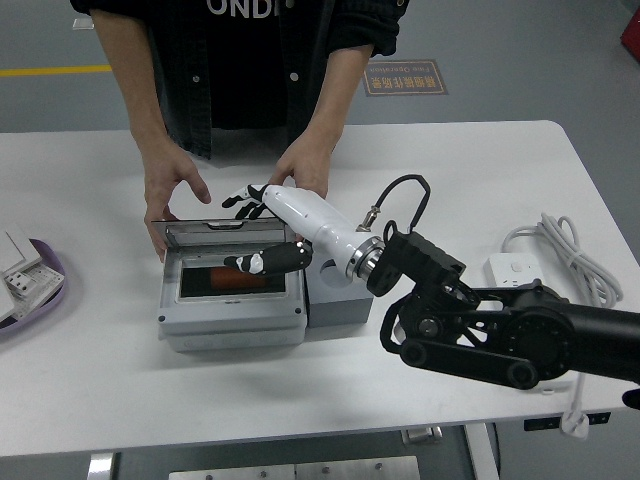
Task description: Pick up the cylinder from the cube,place it in the box,flap close box
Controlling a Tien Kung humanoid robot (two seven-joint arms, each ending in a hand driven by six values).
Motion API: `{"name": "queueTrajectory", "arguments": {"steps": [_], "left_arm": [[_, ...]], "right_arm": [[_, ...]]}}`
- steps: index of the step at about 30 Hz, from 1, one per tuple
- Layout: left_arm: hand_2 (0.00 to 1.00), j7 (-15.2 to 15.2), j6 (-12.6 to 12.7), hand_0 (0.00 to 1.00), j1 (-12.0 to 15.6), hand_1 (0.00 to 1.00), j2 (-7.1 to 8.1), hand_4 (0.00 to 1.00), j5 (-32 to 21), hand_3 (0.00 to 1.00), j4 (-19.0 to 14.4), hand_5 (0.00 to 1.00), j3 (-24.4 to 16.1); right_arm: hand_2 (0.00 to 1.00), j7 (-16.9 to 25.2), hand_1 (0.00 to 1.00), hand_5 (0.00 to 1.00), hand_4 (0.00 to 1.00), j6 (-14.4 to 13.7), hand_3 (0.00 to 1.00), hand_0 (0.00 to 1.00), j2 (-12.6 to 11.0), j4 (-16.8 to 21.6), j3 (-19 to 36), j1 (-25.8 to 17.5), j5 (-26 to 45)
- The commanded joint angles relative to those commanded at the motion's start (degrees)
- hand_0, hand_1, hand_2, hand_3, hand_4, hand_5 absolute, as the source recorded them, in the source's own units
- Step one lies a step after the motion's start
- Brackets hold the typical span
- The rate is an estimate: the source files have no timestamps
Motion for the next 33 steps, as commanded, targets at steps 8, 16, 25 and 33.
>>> {"name": "queueTrajectory", "arguments": {"steps": [8,16,25,33], "left_arm": [[0.558,-0.02,0.07,0.513,-0.07,0.553,-0.11,0.695,-0.04,0.594,0.09,0.107,-0.01],[0.558,-0.15,0.14,0.513,-0.07,0.553,-0.35,0.696,-0.32,0.594,0.1,0.106,0.18],[0.557,-0.51,0.24,0.513,0.38,0.554,-0.75,0.697,-1.18,0.594,0.17,0.106,0.7],[0.557,-0.82,0.27,0.512,0.49,0.554,-1.33,0.698,-1.89,0.594,0.33,0.106,0.92]], "right_arm": [[0.655,1.38,0.644,0.341,0.811,2.28,0.758,0.727,-0.41,3.09,-0.91,-2.62,3.02],[0.662,5.35,0.644,0.341,0.73,3.46,0.763,0.708,-2.2,2.08,4.62,-7.79,8.78],[0.663,10.86,0.644,0.343,0.715,-1.19,0.763,0.71,-8.66,5.41,18.48,-17.7,6.13],[0.648,22.07,0.629,0.336,0.7,-3.76,0.731,0.701,-8.38,-1.06,26.1,-22.67,15.68]]}}
